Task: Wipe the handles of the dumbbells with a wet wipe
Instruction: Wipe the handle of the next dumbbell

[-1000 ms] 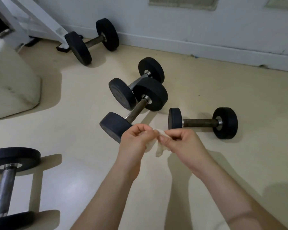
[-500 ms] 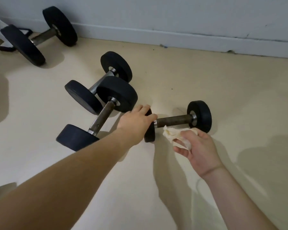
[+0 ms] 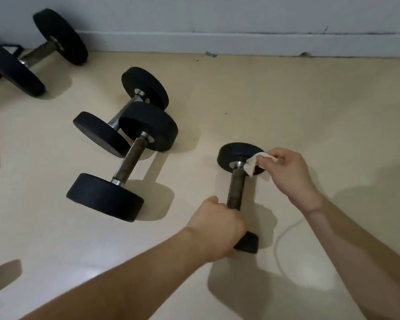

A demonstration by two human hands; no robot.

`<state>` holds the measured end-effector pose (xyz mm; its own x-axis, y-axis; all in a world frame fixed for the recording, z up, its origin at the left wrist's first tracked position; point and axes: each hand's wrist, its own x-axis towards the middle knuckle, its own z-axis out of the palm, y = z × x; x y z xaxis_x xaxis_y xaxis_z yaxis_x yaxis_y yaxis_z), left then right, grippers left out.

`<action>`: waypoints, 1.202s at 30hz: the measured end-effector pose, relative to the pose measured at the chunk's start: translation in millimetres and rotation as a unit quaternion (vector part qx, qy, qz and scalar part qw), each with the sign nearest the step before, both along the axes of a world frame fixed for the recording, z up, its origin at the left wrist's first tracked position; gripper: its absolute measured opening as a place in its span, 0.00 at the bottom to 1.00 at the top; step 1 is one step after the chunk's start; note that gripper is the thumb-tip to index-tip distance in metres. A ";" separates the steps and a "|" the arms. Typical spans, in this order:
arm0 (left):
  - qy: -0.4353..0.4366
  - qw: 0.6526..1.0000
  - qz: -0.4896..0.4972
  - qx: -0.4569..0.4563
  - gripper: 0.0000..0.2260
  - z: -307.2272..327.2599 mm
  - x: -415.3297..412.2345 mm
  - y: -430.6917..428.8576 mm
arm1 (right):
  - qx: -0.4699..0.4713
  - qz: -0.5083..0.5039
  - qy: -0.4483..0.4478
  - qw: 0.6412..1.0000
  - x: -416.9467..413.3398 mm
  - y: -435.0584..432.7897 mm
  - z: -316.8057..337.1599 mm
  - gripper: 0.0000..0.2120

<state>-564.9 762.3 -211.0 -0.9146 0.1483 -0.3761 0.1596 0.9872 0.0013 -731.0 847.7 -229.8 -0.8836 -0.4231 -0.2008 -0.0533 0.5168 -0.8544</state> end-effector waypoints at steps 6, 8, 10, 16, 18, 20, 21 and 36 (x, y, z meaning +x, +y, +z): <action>0.016 0.974 0.194 0.111 0.20 -18.6 70.4 36.5 | -0.015 0.085 -0.082 0.993 39.8 -11.1 22.4 0.07; 0.039 0.968 0.223 0.105 0.21 -24.7 81.6 40.0 | -0.021 0.092 -0.121 0.988 61.1 -1.9 15.5 0.10; 0.042 0.960 0.250 0.115 0.21 -22.3 88.8 40.8 | -0.026 0.091 -0.145 0.985 81.2 3.3 2.2 0.07; 0.065 0.941 0.294 0.151 0.21 -26.7 97.4 38.2 | -0.003 0.094 -0.062 0.994 97.1 -7.3 -37.4 0.03; 0.066 0.940 0.300 0.151 0.21 -23.7 98.5 37.2 | 0.009 0.108 -0.022 0.994 95.7 -8.8 -45.2 0.07; 0.054 0.936 0.320 0.140 0.18 -21.3 101.6 35.8 | 0.019 0.151 -0.006 0.988 95.6 -4.2 -47.1 0.14; 0.035 0.936 0.325 0.132 0.16 -20.9 103.1 34.9 | 0.026 0.190 -0.001 0.981 96.5 -0.7 -46.8 0.17; 0.062 0.900 0.354 0.246 0.24 -31.0 120.3 19.4 | 0.019 0.272 0.112 0.955 103.7 -23.0 -27.9 0.11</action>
